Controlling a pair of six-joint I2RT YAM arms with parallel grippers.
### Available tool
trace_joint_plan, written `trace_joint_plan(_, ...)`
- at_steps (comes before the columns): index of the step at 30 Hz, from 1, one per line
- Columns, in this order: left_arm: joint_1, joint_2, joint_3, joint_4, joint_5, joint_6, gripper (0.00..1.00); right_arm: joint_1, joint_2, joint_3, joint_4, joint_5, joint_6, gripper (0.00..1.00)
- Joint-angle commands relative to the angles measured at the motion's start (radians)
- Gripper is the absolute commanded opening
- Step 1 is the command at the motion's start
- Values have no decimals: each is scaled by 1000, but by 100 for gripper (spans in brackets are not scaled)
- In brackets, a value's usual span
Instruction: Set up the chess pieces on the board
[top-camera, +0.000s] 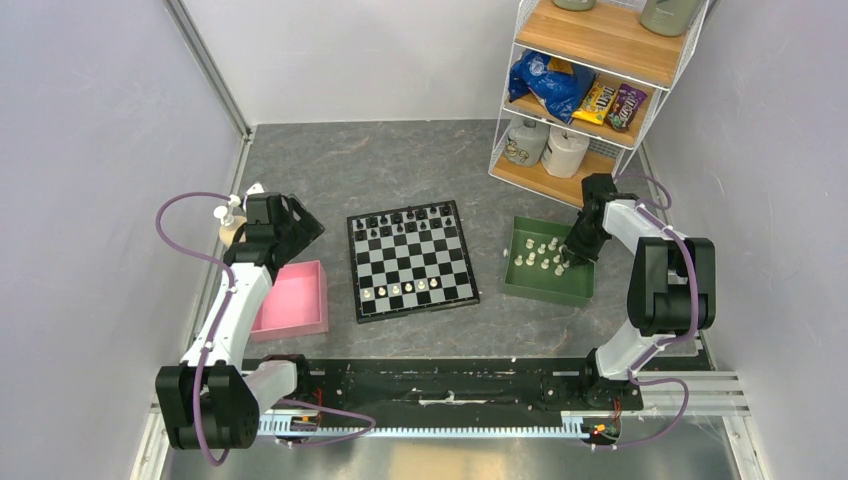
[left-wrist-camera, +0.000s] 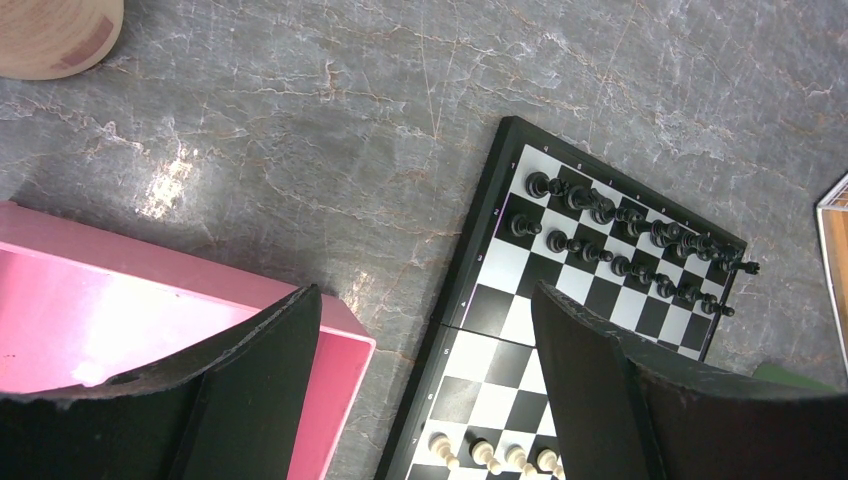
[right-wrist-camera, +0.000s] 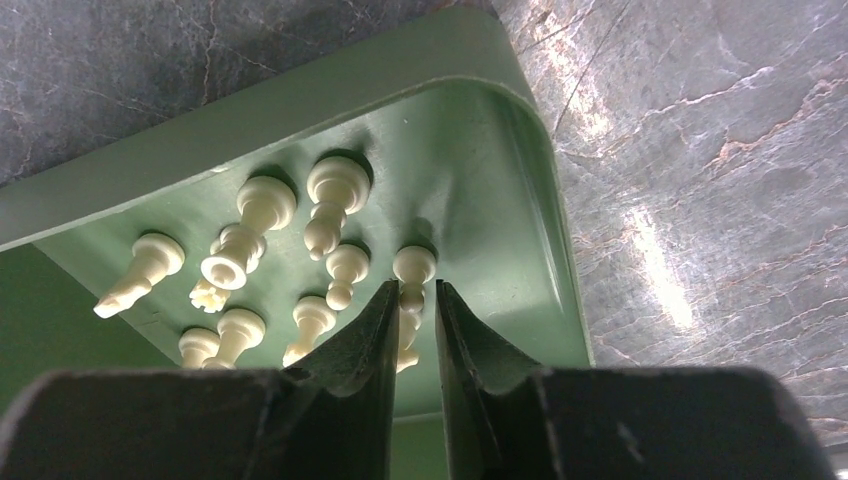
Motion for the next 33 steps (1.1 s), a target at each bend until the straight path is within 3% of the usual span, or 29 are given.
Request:
trace_joint_plan(1,3,4,32,33,16,12,84,-2,-1,-2,16,12,-15,26)
trace_joint_plan(11,4,8,29,36,18,15,84,1,-30,6,3,18,-31,17)
trace_joint_plan(20,4,7,24,40,19,13,84,40,-207,82,-149,81,-52,16)
trace_joint_plan(26,5,10,21,54,26,12,84,228,-266,165,-212,98,-40,17)
trace_joint_plan(33,4,-5,14,50,31,10,84,562,-150,242,-142,87,66,17)
